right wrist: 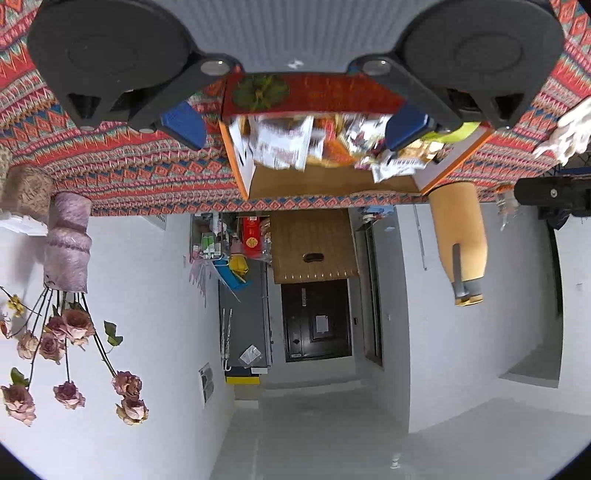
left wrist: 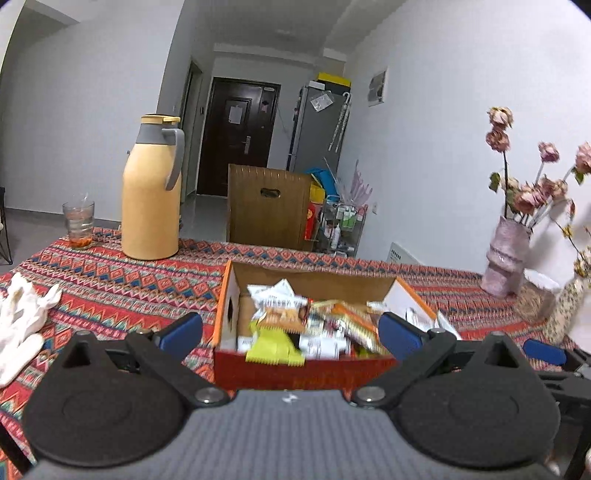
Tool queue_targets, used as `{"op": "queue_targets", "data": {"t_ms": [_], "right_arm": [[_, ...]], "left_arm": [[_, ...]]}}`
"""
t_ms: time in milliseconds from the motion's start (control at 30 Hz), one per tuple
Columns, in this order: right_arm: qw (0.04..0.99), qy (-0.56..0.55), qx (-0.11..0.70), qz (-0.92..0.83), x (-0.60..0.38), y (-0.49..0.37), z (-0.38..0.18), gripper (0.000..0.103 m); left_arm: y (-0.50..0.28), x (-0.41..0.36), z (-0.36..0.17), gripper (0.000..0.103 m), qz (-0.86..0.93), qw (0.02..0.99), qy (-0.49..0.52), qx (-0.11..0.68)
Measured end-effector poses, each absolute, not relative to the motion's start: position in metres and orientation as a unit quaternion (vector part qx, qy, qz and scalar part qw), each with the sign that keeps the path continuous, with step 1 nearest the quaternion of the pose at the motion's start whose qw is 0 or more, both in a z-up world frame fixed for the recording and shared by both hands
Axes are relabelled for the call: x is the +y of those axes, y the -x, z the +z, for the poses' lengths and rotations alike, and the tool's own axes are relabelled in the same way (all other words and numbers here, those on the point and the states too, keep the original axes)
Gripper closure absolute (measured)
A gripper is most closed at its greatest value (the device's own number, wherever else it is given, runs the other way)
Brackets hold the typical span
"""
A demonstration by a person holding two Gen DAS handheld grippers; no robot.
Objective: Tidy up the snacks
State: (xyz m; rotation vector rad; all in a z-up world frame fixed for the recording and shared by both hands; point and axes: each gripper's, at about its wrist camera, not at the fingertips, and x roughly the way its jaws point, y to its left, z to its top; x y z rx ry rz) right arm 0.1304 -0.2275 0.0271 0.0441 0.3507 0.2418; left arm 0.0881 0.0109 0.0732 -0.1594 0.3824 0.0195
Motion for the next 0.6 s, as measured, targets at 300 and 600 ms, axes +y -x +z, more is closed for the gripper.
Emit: {"op": "queue_targets", "data": {"t_ms": [300,600], "right_arm": [[0.968,-0.023,0.208,0.137,-0.237,-0.085,0.009,0.0],[0.958,-0.026,0.249,0.139,-0.239,-0.066,-0.015,0.0]], "left_arm": [[-0.044,0.008,0.04,0.0,0.005,0.972,0.053,0.228],[-0.029,0.007,0.009,0.0,-0.009,0.962,0.06,0.267]]}}
